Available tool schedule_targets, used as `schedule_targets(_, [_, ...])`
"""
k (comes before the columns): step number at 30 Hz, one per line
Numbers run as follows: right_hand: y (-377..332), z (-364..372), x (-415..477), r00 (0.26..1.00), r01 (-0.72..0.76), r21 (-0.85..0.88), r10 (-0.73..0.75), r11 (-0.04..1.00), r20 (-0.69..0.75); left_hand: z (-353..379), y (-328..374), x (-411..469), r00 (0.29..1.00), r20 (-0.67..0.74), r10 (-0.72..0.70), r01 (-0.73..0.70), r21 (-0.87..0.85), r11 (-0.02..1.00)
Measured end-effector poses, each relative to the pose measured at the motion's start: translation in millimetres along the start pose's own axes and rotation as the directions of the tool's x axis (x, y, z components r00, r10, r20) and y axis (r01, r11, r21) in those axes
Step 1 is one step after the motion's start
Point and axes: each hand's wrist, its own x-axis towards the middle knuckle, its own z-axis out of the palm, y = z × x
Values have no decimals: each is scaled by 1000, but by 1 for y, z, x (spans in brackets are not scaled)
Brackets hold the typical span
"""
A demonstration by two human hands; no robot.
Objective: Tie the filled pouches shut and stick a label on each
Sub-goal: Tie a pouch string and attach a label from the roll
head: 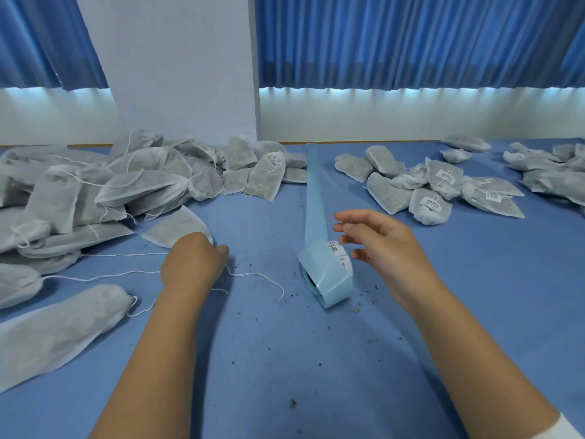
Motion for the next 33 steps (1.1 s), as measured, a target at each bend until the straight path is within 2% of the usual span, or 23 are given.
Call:
schedule_targets(4, [-1, 4, -1, 999, 50, -47, -50, 998, -12, -2, 15, -8, 995, 50, 81, -65, -272, 960])
schedule_targets(7, [-2, 7, -4, 995, 93, -63, -95, 994, -19, -9, 29, -19, 992, 10, 124, -101, -516, 851])
schedule_targets(12, [-4, 13, -11, 990, 137, -80, -134, 987, 33, -23, 44, -41, 982, 29, 185, -98, -762, 640])
schedule_targets(18, [-7, 29, -19, 984, 142, -132, -125, 981, 126, -22, 62, -64, 953, 45, 299, -135, -820, 556])
schedule_targets(22, [-7, 38, -22, 989, 95, -145, -77, 985, 124, -15, 71, -75, 939, 62, 338, -133, -840, 525])
schedule_targets(28, [-6, 33, -17, 988, 22, 71, -33, 997, 150, -11, 74, -80, 948, 28, 317, -151, -838, 524])
schedule_targets(31, [-8, 26, -16, 982, 21, 94, -38, 995, 187, -11, 68, -76, 923, -104, 370, -334, -694, 638])
schedule_targets(33, [-11, 22, -16, 973, 50, 68, -64, 996, 220, -14, 64, -75, 830, -164, 533, -522, -562, 642])
